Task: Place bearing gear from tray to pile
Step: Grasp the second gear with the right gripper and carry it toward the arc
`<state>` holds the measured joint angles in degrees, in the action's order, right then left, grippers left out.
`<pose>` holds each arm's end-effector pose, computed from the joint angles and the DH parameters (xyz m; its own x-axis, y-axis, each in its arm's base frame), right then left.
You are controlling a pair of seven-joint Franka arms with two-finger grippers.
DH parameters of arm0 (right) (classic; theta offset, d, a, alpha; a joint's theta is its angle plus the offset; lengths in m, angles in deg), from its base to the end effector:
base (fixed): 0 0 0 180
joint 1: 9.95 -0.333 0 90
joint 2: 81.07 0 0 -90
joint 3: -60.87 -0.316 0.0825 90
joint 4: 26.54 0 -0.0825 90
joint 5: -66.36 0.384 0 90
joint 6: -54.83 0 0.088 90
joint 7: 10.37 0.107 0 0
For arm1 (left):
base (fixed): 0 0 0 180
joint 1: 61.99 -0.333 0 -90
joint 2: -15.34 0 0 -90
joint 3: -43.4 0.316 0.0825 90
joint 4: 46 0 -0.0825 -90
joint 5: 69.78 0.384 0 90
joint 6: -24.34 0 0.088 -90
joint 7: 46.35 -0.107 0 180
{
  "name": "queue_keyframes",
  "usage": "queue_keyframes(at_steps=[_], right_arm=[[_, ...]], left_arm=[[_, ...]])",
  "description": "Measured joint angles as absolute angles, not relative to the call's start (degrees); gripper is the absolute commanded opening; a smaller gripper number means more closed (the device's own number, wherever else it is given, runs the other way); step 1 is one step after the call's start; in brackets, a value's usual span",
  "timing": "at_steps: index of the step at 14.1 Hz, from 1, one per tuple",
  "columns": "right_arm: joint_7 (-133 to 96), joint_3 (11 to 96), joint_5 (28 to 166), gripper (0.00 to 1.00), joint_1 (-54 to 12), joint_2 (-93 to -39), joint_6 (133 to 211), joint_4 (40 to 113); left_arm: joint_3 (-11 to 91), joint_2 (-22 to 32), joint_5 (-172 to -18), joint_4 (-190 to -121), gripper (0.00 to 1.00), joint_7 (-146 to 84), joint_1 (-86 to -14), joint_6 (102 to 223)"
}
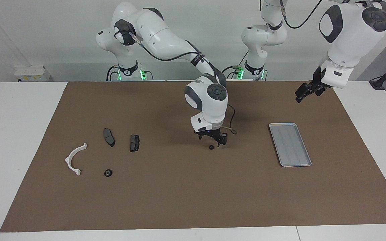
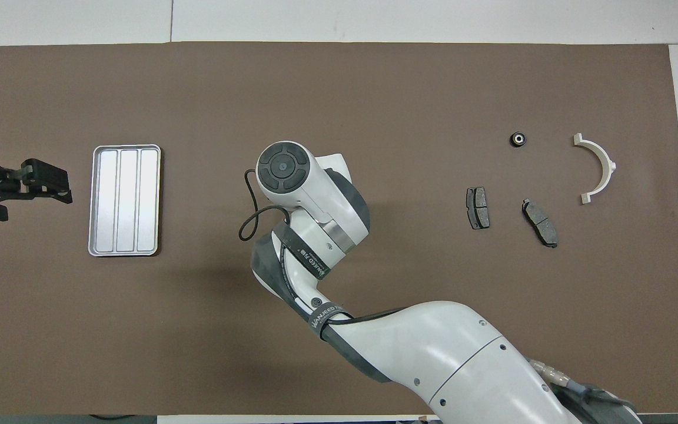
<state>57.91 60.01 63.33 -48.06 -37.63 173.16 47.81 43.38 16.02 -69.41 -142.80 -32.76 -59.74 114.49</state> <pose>0.5822 0.4639 0.2936 0.8814 -0.4710 0.0373 -0.4714 -0.8819 0.0050 0.5453 -0.0209 0.5755 0.9754 0.1965 -0.0996 0.1943 -0.9805 -0.0307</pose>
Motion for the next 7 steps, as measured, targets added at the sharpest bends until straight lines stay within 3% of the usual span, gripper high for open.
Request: queue_keyframes(at_steps=[7], right_arm=[[57.94, 60.02, 62.95, 0.8, -48.06, -36.84, 174.59, 47.78]], left_arm=[[43.22, 16.12, -69.48, -142.97, 1.0, -34.25, -59.97, 114.6]])
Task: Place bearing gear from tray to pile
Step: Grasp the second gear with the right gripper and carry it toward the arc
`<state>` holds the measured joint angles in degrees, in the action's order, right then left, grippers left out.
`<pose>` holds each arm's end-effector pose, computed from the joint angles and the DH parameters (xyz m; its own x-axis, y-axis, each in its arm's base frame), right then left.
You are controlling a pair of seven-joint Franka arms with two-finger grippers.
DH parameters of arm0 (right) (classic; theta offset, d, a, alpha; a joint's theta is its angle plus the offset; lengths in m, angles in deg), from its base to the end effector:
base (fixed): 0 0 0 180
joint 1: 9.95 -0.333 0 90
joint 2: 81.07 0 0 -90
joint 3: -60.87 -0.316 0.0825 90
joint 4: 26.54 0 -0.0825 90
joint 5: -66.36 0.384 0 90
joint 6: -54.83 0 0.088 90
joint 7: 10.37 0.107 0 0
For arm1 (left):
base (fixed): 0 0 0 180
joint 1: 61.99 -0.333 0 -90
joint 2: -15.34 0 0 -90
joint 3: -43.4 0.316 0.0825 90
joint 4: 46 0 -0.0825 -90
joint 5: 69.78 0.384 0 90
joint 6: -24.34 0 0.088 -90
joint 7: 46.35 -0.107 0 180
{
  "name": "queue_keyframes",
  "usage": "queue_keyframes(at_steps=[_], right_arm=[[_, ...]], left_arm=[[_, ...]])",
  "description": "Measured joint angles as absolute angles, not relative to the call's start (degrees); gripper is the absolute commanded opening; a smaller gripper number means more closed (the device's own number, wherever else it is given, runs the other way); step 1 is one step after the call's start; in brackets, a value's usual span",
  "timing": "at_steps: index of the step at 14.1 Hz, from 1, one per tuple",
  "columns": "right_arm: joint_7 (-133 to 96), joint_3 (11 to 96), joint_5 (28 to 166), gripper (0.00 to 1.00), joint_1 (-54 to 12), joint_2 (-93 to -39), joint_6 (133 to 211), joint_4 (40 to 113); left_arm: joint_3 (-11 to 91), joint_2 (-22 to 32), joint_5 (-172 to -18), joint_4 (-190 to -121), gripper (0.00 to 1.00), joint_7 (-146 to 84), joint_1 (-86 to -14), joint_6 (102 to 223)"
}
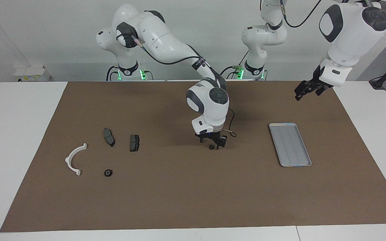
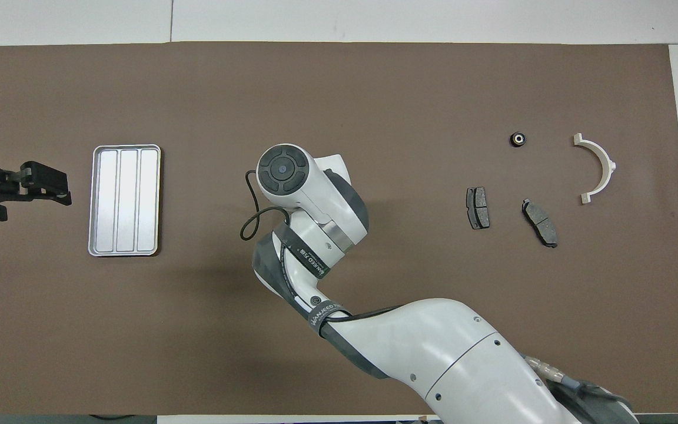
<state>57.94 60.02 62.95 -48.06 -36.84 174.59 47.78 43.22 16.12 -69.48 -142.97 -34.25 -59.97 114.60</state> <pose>0.5840 0.4651 0.2858 0.8825 -0.4680 0.0466 -0.4684 -0.8835 -0.0037 0.5449 -0.0204 0.5752 0.9800 0.1721 -0.0999 0.1703 -0.9850 -0.0268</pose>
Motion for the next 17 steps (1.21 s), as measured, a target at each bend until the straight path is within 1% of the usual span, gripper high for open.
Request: queue_keyframes(at_steps=[1, 2, 3, 4, 5, 6, 13, 15, 17], right_arm=[[57.95, 60.02, 62.95, 0.68, -48.06, -36.83, 175.14, 47.79], [57.96, 60.01, 62.95, 0.52, -48.06, -36.82, 175.82, 47.78], [57.96, 60.01, 62.95, 0.33, -48.06, -36.81, 176.45, 47.78], [57.96, 60.01, 62.95, 0.18, -48.06, -36.8, 176.67, 47.78], [57.96, 60.0, 62.95, 0.12, -48.06, -36.8, 176.74, 47.79], [57.97, 60.0, 62.95, 0.0, -48.06, -36.82, 176.78, 47.77], [58.0, 60.35, 62.91, 0.0, -47.69, -36.76, 177.22, 47.69], [55.08, 61.06, 62.52, 0.0, -46.62, -37.04, 173.76, 46.4], [44.58, 61.46, 62.46, 0.0, -42.63, -39.4, 168.24, 43.98]], left_arm=[[43.21, 16.12, -69.48, -142.97, 1.0, -34.25, -59.97, 114.6], [43.21, 16.12, -69.48, -142.97, 1.0, -34.25, -59.98, 114.61], [43.21, 16.12, -69.48, -142.97, 1.0, -34.25, -59.99, 114.61], [43.22, 16.12, -69.48, -142.97, 1.0, -34.25, -60.01, 114.61], [43.22, 16.12, -69.48, -142.97, 1.0, -34.25, -60.02, 114.61], [43.22, 16.12, -69.48, -142.97, 1.0, -34.25, -60.02, 114.61], [43.1, 16.15, -69.5, -142.97, 1.0, -34.25, -60.03, 114.61], [43.02, 16.15, -69.5, -142.97, 1.0, -34.25, -60.02, 114.61], [43.01, 16.15, -69.5, -142.97, 1.0, -34.25, -60.02, 114.61]])
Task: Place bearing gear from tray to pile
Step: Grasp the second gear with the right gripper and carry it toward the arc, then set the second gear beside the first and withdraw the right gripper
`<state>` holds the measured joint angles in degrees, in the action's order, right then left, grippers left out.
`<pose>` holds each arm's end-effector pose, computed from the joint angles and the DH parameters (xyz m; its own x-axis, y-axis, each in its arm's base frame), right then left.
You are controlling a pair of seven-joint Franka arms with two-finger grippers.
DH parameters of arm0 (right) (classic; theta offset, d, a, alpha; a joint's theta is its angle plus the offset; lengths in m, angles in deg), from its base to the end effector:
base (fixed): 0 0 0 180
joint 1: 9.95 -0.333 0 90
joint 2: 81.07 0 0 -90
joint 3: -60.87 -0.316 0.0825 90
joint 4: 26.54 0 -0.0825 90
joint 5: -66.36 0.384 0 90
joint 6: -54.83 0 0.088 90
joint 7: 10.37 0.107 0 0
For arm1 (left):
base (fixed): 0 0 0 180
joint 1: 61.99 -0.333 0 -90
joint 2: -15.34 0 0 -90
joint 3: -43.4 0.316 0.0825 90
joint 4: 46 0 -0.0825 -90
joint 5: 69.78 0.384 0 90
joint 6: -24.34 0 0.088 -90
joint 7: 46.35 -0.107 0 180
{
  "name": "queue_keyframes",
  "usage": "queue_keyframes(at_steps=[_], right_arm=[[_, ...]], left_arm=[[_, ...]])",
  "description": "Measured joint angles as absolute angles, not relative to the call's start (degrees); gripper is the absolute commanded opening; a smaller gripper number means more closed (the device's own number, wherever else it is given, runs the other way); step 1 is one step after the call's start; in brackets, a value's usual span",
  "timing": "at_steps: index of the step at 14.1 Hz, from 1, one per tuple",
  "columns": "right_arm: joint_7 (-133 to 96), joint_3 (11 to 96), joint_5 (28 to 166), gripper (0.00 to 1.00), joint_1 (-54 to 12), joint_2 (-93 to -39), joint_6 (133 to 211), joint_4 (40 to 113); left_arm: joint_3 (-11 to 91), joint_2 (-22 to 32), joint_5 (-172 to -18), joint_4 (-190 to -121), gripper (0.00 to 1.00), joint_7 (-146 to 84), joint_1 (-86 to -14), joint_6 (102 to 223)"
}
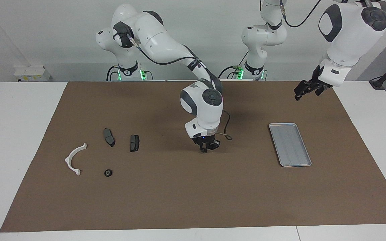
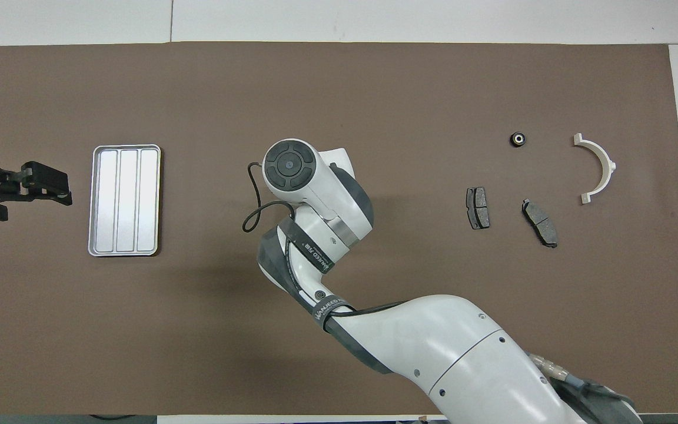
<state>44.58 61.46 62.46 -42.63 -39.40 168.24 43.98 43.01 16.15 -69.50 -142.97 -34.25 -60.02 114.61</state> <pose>0.6356 0.3958 0.3406 0.9304 -0.3599 0.0688 -0.3622 -0.9318 0.0235 0.5448 -0.0220 0.5755 0.9805 0.1694 -0.0993 0.1676 -0.9855 -0.0264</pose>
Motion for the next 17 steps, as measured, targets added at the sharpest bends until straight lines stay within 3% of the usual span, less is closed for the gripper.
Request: queue_keyframes(at_steps=[4, 7, 13, 17], right_arm=[[13.68, 61.38, 62.65, 0.0, -28.9, -48.07, 158.52, 42.98], [-2.16, 61.12, 62.94, 0.0, -20.16, -49.66, 158.59, 45.42], [-5.79, 60.62, 62.96, 0.0, -17.84, -52.26, 180.14, 66.32], [-5.33, 60.46, 62.96, 0.0, -17.88, -52.28, 186.77, 71.69]], left_arm=[[43.0, 16.15, -69.5, -142.97, 1.0, -34.25, -60.02, 114.61], [42.99, 16.15, -69.5, -142.97, 1.0, -34.25, -60.02, 114.61], [42.97, 16.15, -69.5, -142.97, 1.0, -34.25, -60.02, 114.61], [42.96, 16.15, -69.5, -142.97, 1.0, -34.25, -60.02, 114.61]])
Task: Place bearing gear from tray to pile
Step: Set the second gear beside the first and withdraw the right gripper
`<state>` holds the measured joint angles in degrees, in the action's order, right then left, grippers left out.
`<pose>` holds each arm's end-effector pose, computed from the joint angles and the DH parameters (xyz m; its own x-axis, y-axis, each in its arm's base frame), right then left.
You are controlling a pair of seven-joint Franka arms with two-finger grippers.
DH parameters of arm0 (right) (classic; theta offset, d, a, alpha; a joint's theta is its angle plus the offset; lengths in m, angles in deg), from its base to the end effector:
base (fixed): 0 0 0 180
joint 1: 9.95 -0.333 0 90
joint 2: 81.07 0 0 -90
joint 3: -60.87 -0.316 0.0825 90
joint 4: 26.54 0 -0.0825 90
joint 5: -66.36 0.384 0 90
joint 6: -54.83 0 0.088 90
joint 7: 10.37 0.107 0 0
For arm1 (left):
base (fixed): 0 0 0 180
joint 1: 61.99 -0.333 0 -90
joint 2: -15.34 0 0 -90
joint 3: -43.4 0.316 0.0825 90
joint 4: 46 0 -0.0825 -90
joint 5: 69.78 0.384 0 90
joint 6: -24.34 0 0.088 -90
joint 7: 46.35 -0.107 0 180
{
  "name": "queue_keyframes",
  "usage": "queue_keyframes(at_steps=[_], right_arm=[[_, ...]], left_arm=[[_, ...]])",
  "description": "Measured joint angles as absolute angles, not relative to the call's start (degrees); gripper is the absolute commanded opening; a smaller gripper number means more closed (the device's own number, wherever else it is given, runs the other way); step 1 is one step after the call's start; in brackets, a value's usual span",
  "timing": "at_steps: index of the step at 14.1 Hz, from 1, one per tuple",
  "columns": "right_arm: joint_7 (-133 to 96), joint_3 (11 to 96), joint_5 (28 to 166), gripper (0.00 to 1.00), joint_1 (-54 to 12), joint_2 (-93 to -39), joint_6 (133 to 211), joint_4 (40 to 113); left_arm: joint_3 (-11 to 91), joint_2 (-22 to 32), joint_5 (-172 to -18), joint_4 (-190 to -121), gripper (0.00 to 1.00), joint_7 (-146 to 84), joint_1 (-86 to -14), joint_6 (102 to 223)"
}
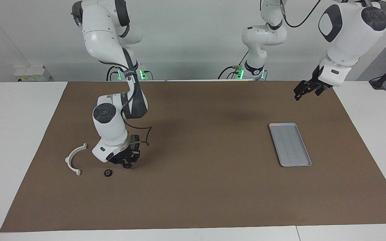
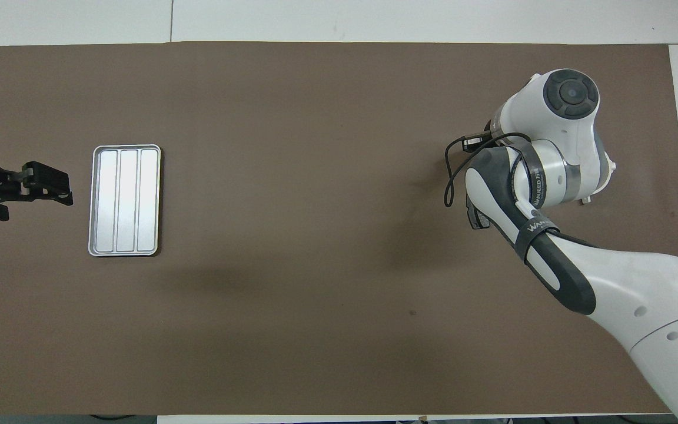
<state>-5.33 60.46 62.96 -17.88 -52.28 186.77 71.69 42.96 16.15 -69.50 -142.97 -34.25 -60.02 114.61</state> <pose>0.6707 0.0966 0.3058 0.9915 0.0954 0.0885 0.0925 -0.9950 0.0363 0.5448 -0.0224 0.5755 0.9807 0.1685 -0.0993 0.1667 -0.9857 -0.0264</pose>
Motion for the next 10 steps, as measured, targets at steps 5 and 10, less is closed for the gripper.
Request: queue_keyframes(at_steps=[5, 10], right_arm=[[-4.02, 60.15, 62.96, 0.0, -18.1, -51.08, 190.64, 73.07], [-2.64, 60.15, 62.96, 1.0, -18.09, -51.07, 190.8, 73.07]], left_arm=[[42.96, 16.15, -69.5, -142.97, 1.0, -34.25, -60.02, 114.61], [42.96, 16.15, -69.5, -142.97, 1.0, -34.25, -60.02, 114.61]])
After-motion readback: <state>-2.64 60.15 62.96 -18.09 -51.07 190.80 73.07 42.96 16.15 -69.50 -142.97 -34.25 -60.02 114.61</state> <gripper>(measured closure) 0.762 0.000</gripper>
